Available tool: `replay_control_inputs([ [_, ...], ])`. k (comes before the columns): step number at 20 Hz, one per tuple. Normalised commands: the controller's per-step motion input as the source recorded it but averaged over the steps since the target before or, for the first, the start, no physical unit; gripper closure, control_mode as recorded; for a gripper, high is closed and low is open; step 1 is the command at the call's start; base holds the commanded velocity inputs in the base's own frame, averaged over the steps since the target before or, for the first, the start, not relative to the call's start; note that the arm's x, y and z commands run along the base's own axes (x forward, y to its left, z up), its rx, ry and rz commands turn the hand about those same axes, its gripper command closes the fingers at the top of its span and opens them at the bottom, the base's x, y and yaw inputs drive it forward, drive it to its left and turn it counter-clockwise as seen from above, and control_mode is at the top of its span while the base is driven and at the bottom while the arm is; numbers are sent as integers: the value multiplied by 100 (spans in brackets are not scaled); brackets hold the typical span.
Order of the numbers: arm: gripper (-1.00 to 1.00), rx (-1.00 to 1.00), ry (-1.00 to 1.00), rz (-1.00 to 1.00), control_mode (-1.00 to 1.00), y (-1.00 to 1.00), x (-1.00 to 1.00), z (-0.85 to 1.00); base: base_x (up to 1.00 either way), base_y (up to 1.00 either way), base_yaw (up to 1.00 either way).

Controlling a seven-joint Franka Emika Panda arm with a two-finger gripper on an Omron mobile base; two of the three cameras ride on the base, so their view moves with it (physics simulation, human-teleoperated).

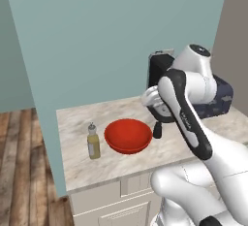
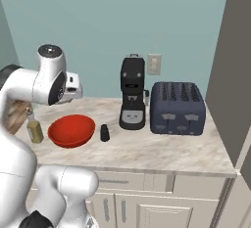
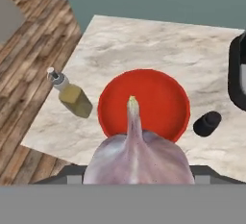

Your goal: Retrieve the bottle and the shaker from the cabinet and place them next to the mixing bowl on the counter. Then add garlic from the fridge to the mixing bowl.

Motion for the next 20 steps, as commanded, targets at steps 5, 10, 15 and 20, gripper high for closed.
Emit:
replay_control_inputs([
  [5,100,-9,24,11,-100,29,33,0,0,0,0],
  [10,100,-5,19,0,-100,21,24,-14,0,0,0],
  [15,100,-2,2,0,-100,6,14,-53,0,0,0],
  [20,100,-5,0,0,-100,0,17,-54,0,0,0],
])
